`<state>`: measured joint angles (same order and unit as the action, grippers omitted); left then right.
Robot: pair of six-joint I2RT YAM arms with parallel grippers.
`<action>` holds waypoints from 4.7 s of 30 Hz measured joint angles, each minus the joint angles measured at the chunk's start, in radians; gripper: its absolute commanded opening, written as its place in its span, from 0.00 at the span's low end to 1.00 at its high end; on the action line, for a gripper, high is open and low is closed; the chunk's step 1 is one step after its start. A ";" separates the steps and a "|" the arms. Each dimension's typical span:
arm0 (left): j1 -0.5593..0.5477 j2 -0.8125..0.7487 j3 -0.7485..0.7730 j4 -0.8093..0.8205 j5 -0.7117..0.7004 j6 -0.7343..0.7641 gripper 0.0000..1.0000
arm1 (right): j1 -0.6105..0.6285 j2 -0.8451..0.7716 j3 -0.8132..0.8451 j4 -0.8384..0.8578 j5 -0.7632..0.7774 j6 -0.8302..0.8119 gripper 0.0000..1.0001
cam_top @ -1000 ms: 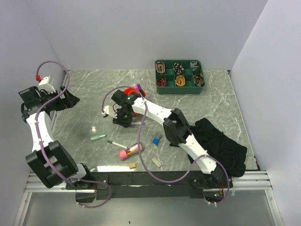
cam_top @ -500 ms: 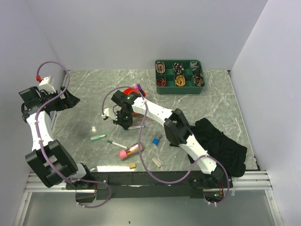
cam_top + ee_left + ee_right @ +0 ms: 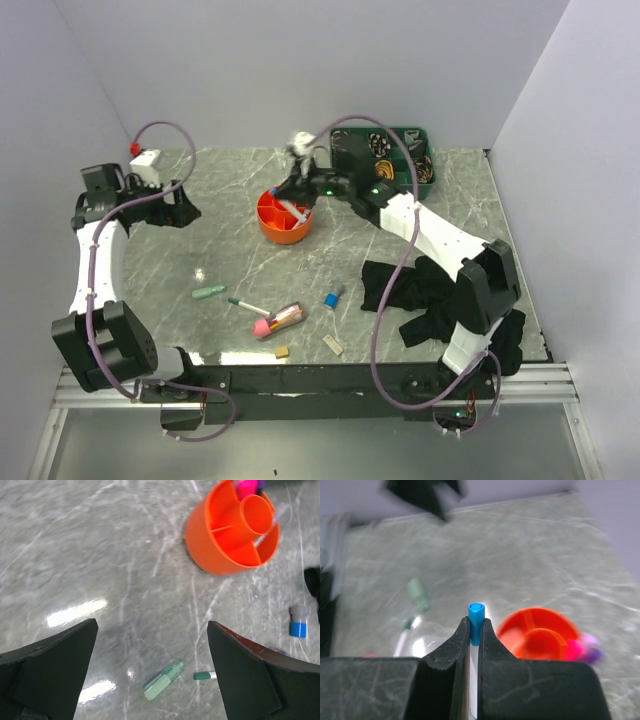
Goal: Sort the stationery into containers
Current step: Place the pen in the storage box, then pick up the pen from the center of the board, then place the pen in the storage box.
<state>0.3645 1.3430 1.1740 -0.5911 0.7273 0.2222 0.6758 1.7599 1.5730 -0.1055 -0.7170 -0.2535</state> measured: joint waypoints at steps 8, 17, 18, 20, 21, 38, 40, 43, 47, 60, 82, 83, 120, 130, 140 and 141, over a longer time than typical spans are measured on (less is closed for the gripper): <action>-0.109 0.116 0.145 -0.066 -0.097 0.014 0.99 | -0.109 0.036 -0.297 0.596 0.164 0.253 0.00; -0.153 0.248 0.273 -0.114 -0.192 -0.011 1.00 | -0.121 0.102 -0.344 0.906 0.312 0.372 0.00; -0.158 0.254 0.280 -0.118 -0.200 -0.010 1.00 | -0.122 0.104 -0.347 0.924 0.318 0.378 0.00; -0.167 0.268 0.294 -0.124 -0.213 -0.011 0.99 | -0.124 0.111 -0.355 0.968 0.333 0.390 0.00; -0.171 0.273 0.300 -0.127 -0.219 -0.011 0.99 | -0.124 0.117 -0.360 0.984 0.337 0.393 0.00; -0.187 0.319 0.352 -0.131 -0.242 -0.026 1.00 | -0.117 0.178 -0.431 0.985 0.422 0.390 0.01; -0.188 0.319 0.351 -0.132 -0.241 -0.026 0.99 | -0.113 0.178 -0.436 0.973 0.437 0.391 0.01; -0.187 0.318 0.343 -0.131 -0.235 -0.025 1.00 | -0.100 0.178 -0.436 0.954 0.462 0.391 0.05; -0.188 0.317 0.329 -0.130 -0.228 -0.024 0.99 | -0.086 0.178 -0.443 0.940 0.478 0.386 0.27; -0.188 0.225 0.229 -0.060 -0.197 -0.044 0.99 | -0.078 0.102 -0.431 0.697 0.492 0.349 0.58; 0.082 0.014 0.029 0.169 -0.215 -0.300 0.99 | 0.313 0.385 0.263 -0.433 0.451 -0.106 0.67; 0.089 0.008 0.021 0.172 -0.219 -0.307 0.99 | 0.332 0.413 0.267 -0.459 0.465 -0.103 0.67; 0.340 -0.024 -0.042 0.184 -0.120 -0.302 0.99 | 0.469 0.588 0.372 -0.512 0.576 -0.011 0.00; 0.143 0.020 0.040 0.043 -0.086 -0.076 0.99 | 0.140 0.217 0.068 -0.226 0.340 0.071 0.00; -0.219 0.098 0.099 -0.195 -0.146 0.183 0.99 | -0.093 -0.067 -0.369 0.560 0.242 0.150 0.00; -0.227 0.105 0.099 -0.202 -0.155 0.184 0.99 | -0.093 -0.059 -0.381 0.591 0.239 0.157 0.00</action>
<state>0.1371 1.4475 1.2728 -0.7933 0.5724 0.4061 0.5831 1.7012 1.1923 0.4854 -0.4778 -0.0967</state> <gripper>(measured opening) 0.994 0.050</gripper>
